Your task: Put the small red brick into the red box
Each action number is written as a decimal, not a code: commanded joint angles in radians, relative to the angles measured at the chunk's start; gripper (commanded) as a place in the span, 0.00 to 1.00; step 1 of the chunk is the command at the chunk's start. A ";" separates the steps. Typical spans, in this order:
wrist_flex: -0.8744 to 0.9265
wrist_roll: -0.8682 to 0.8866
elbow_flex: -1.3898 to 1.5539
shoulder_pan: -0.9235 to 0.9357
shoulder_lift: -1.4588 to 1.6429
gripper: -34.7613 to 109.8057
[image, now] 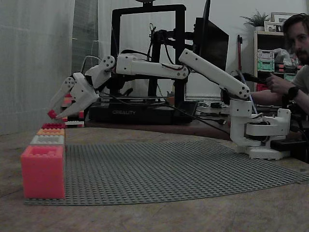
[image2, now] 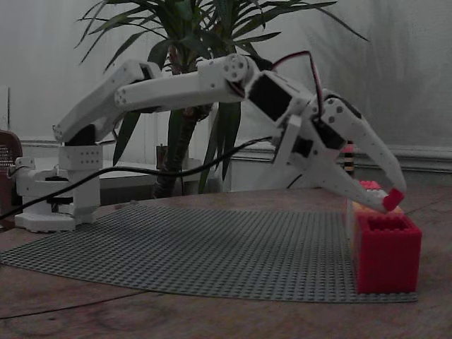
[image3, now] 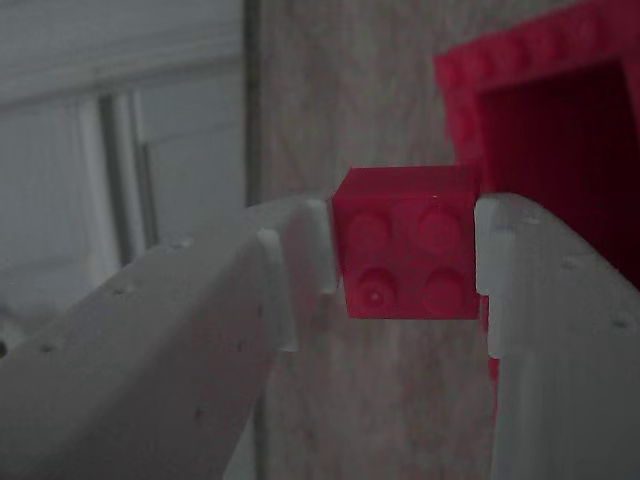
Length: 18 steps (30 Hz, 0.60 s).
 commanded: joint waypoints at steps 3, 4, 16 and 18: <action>0.011 0.026 -0.003 -0.028 0.060 0.30; 0.011 0.031 0.005 -0.028 0.061 0.32; 0.009 0.061 0.183 -0.034 0.267 0.35; 0.026 0.067 0.265 -0.037 0.383 0.34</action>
